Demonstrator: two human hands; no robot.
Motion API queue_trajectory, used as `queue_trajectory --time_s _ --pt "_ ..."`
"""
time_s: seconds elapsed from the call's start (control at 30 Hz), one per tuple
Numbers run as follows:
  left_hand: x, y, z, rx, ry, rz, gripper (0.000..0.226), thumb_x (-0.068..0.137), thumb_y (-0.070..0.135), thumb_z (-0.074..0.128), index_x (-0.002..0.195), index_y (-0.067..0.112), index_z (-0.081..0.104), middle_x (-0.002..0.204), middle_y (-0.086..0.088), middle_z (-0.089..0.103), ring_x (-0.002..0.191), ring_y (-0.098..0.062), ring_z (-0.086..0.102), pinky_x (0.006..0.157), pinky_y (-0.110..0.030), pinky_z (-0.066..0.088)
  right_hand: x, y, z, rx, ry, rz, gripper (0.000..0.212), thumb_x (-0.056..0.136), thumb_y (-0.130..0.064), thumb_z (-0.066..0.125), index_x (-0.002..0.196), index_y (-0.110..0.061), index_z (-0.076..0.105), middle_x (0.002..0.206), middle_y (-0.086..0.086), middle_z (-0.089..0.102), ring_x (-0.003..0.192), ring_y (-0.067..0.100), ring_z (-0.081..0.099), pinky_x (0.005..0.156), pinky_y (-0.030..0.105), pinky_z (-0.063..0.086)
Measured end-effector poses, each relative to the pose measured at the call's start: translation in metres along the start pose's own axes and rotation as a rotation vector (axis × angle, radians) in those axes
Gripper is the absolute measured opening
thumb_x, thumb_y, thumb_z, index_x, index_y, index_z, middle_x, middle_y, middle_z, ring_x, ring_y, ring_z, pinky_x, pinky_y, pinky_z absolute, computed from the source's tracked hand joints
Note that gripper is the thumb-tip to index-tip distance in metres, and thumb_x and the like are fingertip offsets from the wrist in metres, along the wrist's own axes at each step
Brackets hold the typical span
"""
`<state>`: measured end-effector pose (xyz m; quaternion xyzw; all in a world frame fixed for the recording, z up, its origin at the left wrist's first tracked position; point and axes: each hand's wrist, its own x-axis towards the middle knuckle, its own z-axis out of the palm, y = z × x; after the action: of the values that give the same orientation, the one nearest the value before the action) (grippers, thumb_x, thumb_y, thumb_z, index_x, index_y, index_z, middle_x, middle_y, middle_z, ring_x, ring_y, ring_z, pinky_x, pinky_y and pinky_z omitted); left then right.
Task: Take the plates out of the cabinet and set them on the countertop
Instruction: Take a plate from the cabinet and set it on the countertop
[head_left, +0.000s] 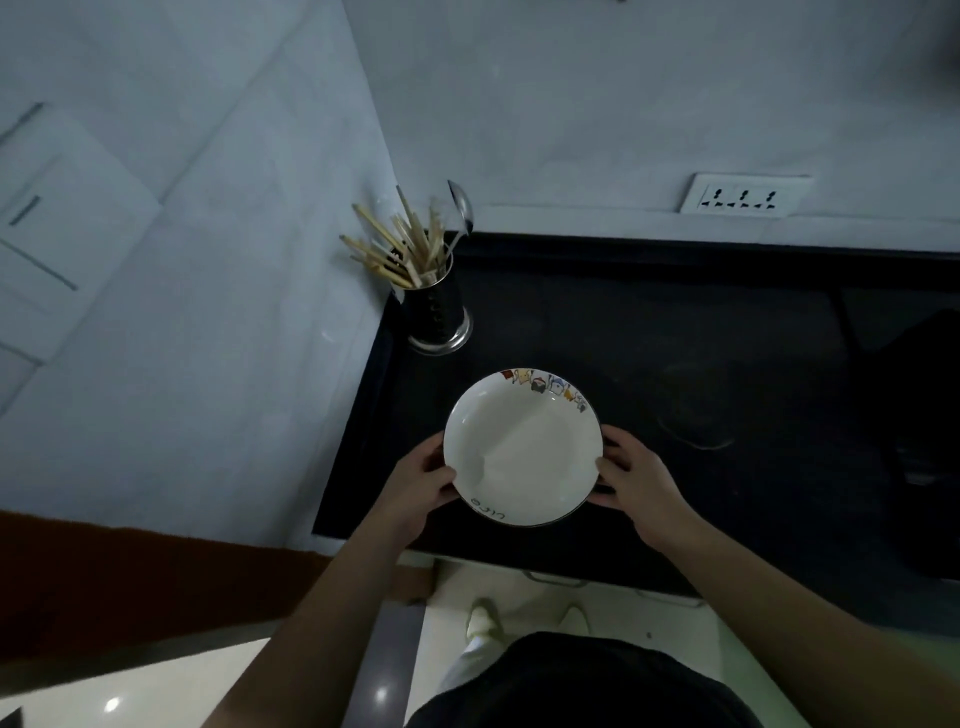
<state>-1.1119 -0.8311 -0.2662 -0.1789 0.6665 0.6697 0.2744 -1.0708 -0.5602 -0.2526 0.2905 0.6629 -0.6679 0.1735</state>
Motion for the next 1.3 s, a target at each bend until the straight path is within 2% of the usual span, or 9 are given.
queue_trajectory --time_s 0.1,0.27,0.47,0.6,0.73,0.9,1.0,1.17,1.3 --pt "0.012 0.005 -0.007 0.01 0.008 0.012 0.059 0.085 -0.007 0.059 0.137 0.021 0.055 0.128 -0.006 0.063 0.109 -0.023 0.066 0.087 -0.043 0.059 0.01 -0.002 0.01 -0.008 0.015 0.005 0.045 0.096 -0.009 0.053 0.137 -0.029 0.047 0.13 0.004 0.056 0.112 0.024 0.061 0.084 0.045 0.059" --pt "0.024 0.007 -0.013 0.034 0.071 0.016 0.059 0.085 -0.009 0.055 0.135 0.022 0.055 0.125 -0.004 0.062 0.11 -0.024 0.063 0.083 -0.039 0.06 0.027 -0.006 0.025 -0.025 0.04 0.049 0.049 0.096 -0.008 0.054 0.138 -0.03 0.045 0.135 0.005 0.052 0.117 0.027 0.057 0.085 0.047 0.058" --pt "0.034 0.004 -0.022 0.059 0.103 0.033 0.057 0.086 -0.006 0.059 0.134 0.024 0.057 0.126 -0.002 0.061 0.114 -0.024 0.061 0.091 -0.048 0.057 0.04 -0.01 0.036 -0.044 0.031 0.072 0.051 0.094 -0.008 0.055 0.137 -0.033 0.045 0.136 0.004 0.051 0.116 0.026 0.057 0.083 0.046 0.059" --pt "0.038 0.002 -0.026 0.038 0.118 0.072 0.056 0.086 -0.003 0.063 0.134 0.025 0.057 0.125 0.003 0.063 0.113 -0.019 0.061 0.088 -0.042 0.058 0.045 -0.011 0.04 -0.034 0.035 0.085 0.052 0.094 -0.008 0.056 0.138 -0.032 0.044 0.137 0.004 0.051 0.115 0.025 0.058 0.081 0.044 0.059" --pt "0.042 0.001 -0.027 0.045 0.132 0.094 0.055 0.087 -0.001 0.064 0.134 0.026 0.057 0.126 0.003 0.064 0.113 -0.018 0.062 0.088 -0.043 0.059 0.048 -0.011 0.043 -0.024 0.054 0.105 0.053 0.093 -0.007 0.056 0.139 -0.032 0.044 0.139 0.005 0.049 0.119 0.028 0.055 0.083 0.046 0.058" --pt "0.043 0.001 -0.026 0.055 0.121 0.119 0.054 0.087 -0.001 0.063 0.127 0.035 0.062 0.119 0.01 0.068 0.109 -0.012 0.064 0.075 -0.026 0.059 0.047 -0.013 0.046 -0.021 0.058 0.11 0.053 0.094 -0.006 0.056 0.139 -0.03 0.045 0.139 0.006 0.049 0.118 0.028 0.056 0.084 0.046 0.058" --pt "0.044 0.001 -0.027 0.072 0.122 0.126 0.055 0.087 -0.002 0.062 0.119 0.042 0.065 0.116 0.011 0.069 0.108 -0.011 0.065 0.074 -0.025 0.059 0.046 -0.015 0.048 -0.014 0.057 0.114 0.053 0.094 -0.005 0.055 0.141 -0.029 0.043 0.14 0.007 0.049 0.12 0.029 0.055 0.088 0.049 0.056" --pt "0.049 0.0 -0.03 0.099 0.132 0.118 0.054 0.09 -0.002 0.059 0.132 0.031 0.06 0.124 0.004 0.065 0.113 -0.016 0.062 0.085 -0.036 0.06 0.046 -0.016 0.051 -0.013 0.058 0.114 0.053 0.095 -0.006 0.054 0.143 -0.026 0.041 0.142 0.008 0.048 0.122 0.03 0.054 0.092 0.051 0.054" --pt "0.05 0.002 -0.031 0.093 0.136 0.114 0.054 0.089 -0.003 0.059 0.132 0.029 0.059 0.123 0.004 0.065 0.112 -0.016 0.062 0.078 -0.028 0.06 0.047 -0.017 0.053 -0.006 0.069 0.13 0.054 0.095 -0.007 0.055 0.142 -0.028 0.042 0.142 0.008 0.047 0.121 0.03 0.054 0.09 0.05 0.055"
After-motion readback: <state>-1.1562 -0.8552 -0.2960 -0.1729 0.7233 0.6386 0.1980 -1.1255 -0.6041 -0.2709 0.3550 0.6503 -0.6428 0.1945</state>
